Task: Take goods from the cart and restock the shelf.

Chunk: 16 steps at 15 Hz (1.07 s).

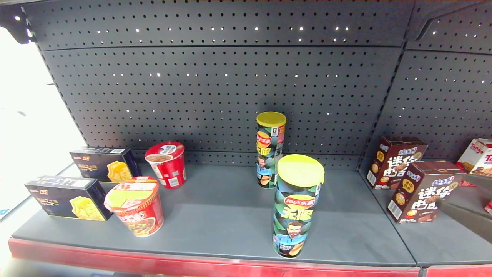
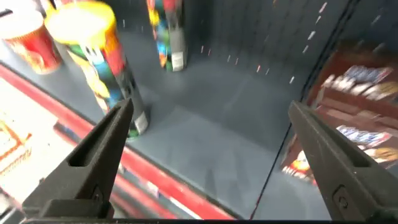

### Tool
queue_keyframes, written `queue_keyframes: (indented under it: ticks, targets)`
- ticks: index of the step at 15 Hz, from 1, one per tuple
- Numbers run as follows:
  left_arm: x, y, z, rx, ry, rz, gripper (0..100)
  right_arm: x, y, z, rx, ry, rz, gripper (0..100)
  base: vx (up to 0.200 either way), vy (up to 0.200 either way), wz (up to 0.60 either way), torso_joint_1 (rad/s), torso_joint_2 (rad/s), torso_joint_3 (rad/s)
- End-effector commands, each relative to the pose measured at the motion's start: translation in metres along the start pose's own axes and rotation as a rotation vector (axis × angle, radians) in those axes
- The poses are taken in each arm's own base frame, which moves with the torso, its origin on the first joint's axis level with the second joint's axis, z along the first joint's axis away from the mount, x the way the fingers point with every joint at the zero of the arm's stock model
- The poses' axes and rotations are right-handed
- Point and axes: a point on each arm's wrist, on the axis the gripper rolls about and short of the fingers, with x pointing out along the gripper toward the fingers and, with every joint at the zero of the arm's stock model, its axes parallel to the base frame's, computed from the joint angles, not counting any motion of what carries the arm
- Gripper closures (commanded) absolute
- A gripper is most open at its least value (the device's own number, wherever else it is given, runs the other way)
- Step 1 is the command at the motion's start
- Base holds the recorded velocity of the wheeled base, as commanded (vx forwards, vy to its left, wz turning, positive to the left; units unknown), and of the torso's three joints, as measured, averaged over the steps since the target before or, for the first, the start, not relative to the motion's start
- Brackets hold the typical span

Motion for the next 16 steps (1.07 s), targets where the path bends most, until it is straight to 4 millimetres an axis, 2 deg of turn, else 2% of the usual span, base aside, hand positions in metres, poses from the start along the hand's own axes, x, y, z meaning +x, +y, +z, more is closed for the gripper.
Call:
queue_keyframes:
  ticks: [1, 2, 7, 10, 14, 16]
  targets:
    - [0.0, 0.0, 0.0, -0.003, 0.003, 0.002, 0, 0.02, -0.002, -0.013, 0.014, 0.105, 0.003, 0, 0.0, 0.0, 0.0, 0.0, 0.0, 0.0]
    - [0.0, 0.0, 0.0, -0.009, 0.002, 0.001, 0, 0.024, -0.003, -0.016, 0.016, 0.126, 0.001, 0, 0.0, 0.0, 0.0, 0.0, 0.0, 0.0]
    - [0.0, 0.0, 0.0, -0.026, -0.002, 0.004, 0, 0.055, 0.004, -0.055, 0.017, 0.277, 0.061, 0, 0.0, 0.0, 0.0, 0.0, 0.0, 0.0]
    - [0.0, 0.0, 0.0, -0.05, -0.003, 0.01, 0, 0.084, 0.007, -0.06, 0.0, 0.269, 0.047, 0, 0.0, 0.0, 0.0, 0.0, 0.0, 0.0]
    - [0.0, 0.0, 0.0, -0.05, -0.004, 0.011, 0, 0.119, 0.011, -0.057, -0.014, 0.219, 0.064, 0, 0.0, 0.0, 0.0, 0.0, 0.0, 0.0]
    - [0.0, 0.0, 0.0, -0.052, -0.004, 0.011, 0, 0.125, 0.013, -0.058, -0.015, 0.222, 0.074, 0, 0.0, 0.0, 0.0, 0.0, 0.0, 0.0]
